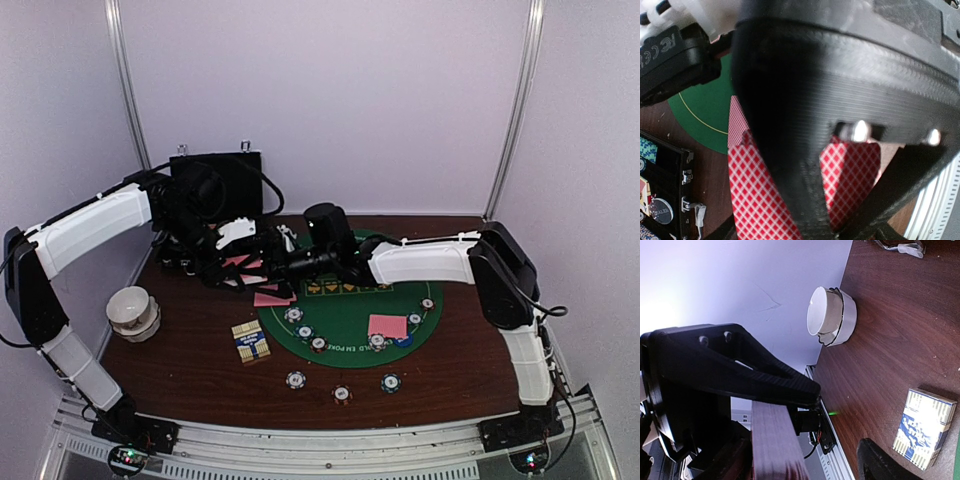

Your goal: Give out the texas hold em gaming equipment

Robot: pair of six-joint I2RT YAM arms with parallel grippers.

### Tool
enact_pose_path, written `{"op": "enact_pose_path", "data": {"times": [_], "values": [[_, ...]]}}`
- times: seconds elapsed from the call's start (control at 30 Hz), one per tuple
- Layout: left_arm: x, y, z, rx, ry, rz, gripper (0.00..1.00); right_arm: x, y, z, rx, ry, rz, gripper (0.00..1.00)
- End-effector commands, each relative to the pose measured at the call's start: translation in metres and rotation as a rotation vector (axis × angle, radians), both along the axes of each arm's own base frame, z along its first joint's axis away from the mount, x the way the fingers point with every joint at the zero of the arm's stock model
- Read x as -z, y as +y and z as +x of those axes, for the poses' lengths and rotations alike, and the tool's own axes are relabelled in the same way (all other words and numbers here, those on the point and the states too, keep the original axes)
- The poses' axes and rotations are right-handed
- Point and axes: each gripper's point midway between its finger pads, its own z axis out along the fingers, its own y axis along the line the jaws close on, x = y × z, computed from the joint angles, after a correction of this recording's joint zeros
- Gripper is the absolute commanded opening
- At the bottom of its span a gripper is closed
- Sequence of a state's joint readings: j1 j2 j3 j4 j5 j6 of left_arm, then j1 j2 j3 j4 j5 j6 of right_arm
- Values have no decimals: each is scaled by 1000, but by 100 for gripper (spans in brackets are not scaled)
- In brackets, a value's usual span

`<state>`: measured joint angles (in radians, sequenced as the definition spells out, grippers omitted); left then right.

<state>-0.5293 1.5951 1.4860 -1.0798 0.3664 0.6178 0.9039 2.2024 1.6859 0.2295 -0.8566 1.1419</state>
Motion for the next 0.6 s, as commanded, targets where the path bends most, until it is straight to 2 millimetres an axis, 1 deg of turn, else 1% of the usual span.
{"op": "enact_pose_path", "data": {"times": [0.0,0.1,0.3,0.4,0.57], "values": [[-17,-5,4,4,-33,-49,0,-5,4,4,8,5,19,72],[-17,-5,3,5,-30,-49,0,5,-2,12,44,33,-2,68],[-17,-5,3,6,-30,-46,0,19,-19,24,101,56,-47,62],[-16,-5,2,6,-27,-47,0,18,-28,27,116,52,-53,59],[-16,-5,3,6,-29,-45,0,10,-39,30,123,28,-56,58]]}}
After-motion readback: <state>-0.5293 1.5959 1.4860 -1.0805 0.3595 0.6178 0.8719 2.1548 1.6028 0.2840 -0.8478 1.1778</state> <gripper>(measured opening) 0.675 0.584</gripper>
